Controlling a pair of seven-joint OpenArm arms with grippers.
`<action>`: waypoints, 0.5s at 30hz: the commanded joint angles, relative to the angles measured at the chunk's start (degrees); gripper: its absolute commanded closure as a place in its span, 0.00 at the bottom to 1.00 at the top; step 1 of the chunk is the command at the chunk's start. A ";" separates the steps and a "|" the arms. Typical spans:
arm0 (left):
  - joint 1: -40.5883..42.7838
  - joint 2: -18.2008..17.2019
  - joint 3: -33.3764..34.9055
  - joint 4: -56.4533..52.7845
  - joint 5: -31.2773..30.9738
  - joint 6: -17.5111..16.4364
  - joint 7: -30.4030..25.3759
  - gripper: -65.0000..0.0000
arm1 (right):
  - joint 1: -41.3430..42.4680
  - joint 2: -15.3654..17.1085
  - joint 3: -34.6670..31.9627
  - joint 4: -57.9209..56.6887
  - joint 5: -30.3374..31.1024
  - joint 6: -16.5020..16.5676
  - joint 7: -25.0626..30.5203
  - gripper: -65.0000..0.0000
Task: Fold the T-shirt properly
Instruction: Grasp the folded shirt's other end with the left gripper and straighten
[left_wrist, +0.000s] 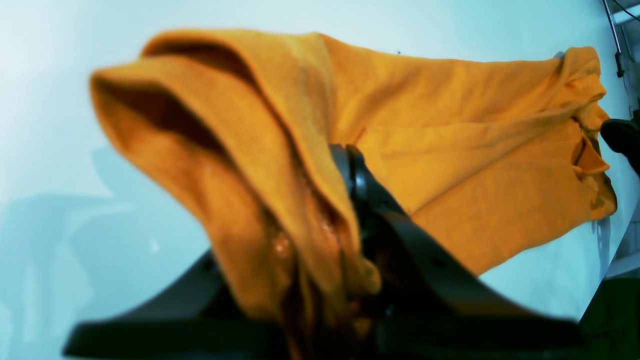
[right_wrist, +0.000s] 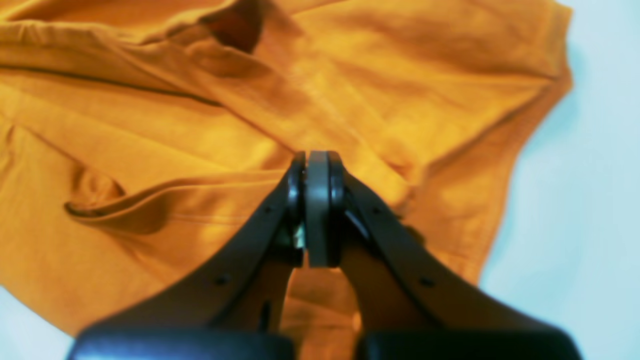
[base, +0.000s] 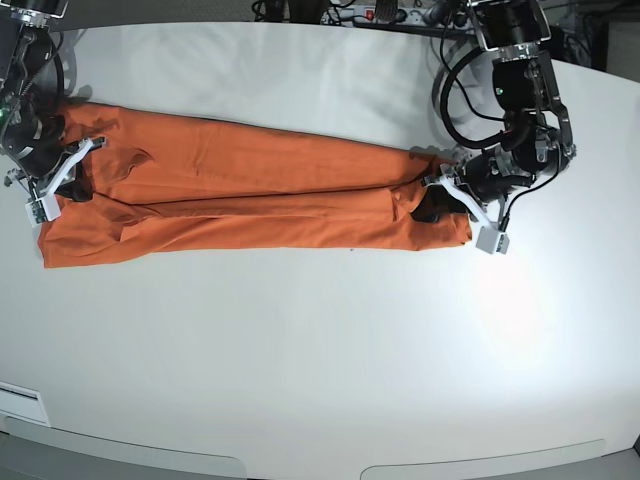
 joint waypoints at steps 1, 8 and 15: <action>-0.85 -0.35 -0.11 0.81 -1.81 -0.04 -1.03 1.00 | 0.48 1.11 0.20 0.00 -0.33 -0.09 2.03 1.00; -0.87 -0.35 -0.11 0.81 -3.80 -1.73 -1.01 1.00 | 0.79 1.01 -0.42 -7.13 -0.68 1.64 4.59 1.00; -1.64 -0.33 -0.13 0.96 -13.38 -7.80 3.10 1.00 | 0.76 1.01 -0.42 -7.98 -0.44 1.88 4.46 1.00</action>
